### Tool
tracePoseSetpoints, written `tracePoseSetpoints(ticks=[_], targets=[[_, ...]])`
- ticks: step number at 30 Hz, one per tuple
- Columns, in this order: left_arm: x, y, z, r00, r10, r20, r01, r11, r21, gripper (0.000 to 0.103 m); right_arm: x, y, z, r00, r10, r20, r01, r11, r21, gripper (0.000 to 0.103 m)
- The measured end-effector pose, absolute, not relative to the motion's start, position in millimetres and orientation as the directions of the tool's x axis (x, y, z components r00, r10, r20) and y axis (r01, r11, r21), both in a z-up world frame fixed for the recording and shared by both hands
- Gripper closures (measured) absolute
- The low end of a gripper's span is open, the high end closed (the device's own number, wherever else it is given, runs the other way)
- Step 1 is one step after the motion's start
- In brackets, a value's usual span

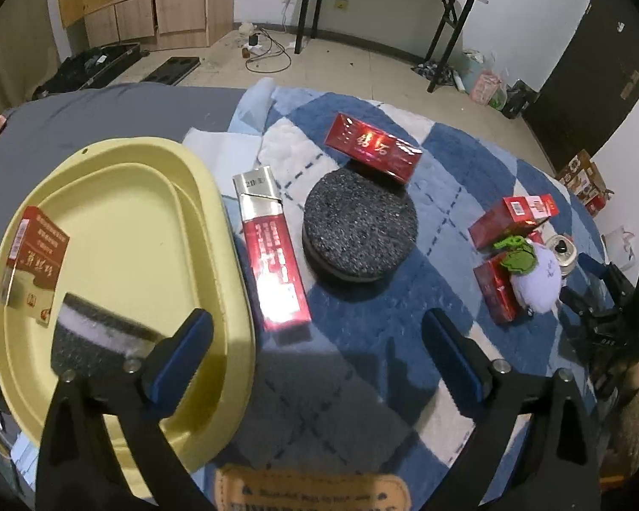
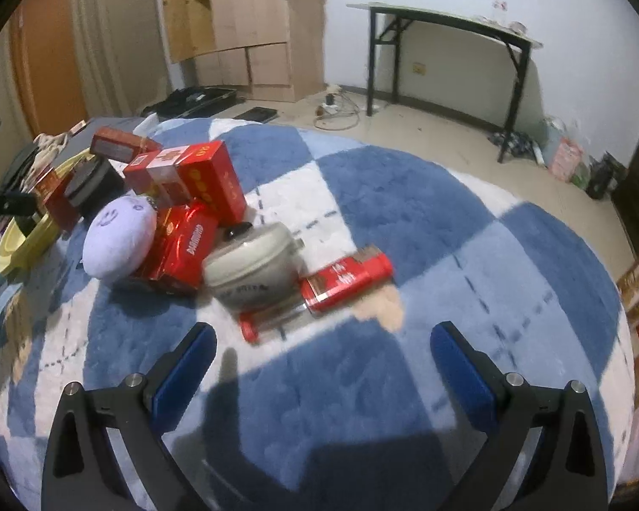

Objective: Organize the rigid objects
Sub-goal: 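Grasp the tall red box with the left tool while the right tool grasps the red lighter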

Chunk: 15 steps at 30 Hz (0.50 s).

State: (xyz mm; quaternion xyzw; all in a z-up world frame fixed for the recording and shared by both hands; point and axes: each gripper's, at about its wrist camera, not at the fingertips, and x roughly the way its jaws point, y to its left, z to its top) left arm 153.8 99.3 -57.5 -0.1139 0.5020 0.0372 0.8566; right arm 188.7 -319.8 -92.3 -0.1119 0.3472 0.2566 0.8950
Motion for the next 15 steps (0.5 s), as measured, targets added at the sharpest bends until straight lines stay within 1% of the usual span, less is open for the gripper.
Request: tracePoseSetpoints(ticks=[4,6,8,9,13,14,15], targets=[[164,100,-67,0.477,-0.050,-0.877,-0.183,0.971,-0.155,0.017,195,-313,-99,0.631,0.365,-0.685,-0.550,0.833,-0.062,0.000],[168,99,-67,0.493,-0.032,-0.870,-0.181,0.974,-0.139,0.025,196,-310,-97,0.636,0.357,-0.684,-0.550,0.832,-0.077,0.000],[172,101,-66,0.486,-0.034,-0.873,-0.203,0.967,-0.151,0.056,200,-307,-98,0.644,0.351,-0.680,-0.552,0.828,-0.096,0.000],[173,102,-66,0.481,-0.039,-0.876,-0.210,0.965,-0.159,0.061,203,-303,-100,0.646,0.347,-0.680,-0.554,0.826,-0.104,0.000],[174,94,-72,0.461,-0.018,-0.887,-0.190,0.975,-0.118,0.063,209,-297,-106,0.644,0.342,-0.684,-0.561,0.819,-0.119,0.002],[174,92,-74,0.456,-0.010,-0.890,-0.186,0.977,-0.106,0.063,211,-296,-106,0.643,0.343,-0.684,-0.562,0.818,-0.118,0.004],[176,93,-78,0.441,0.000,-0.898,-0.194,0.976,-0.096,0.063,212,-294,-106,0.647,0.343,-0.681,-0.561,0.819,-0.120,0.009]])
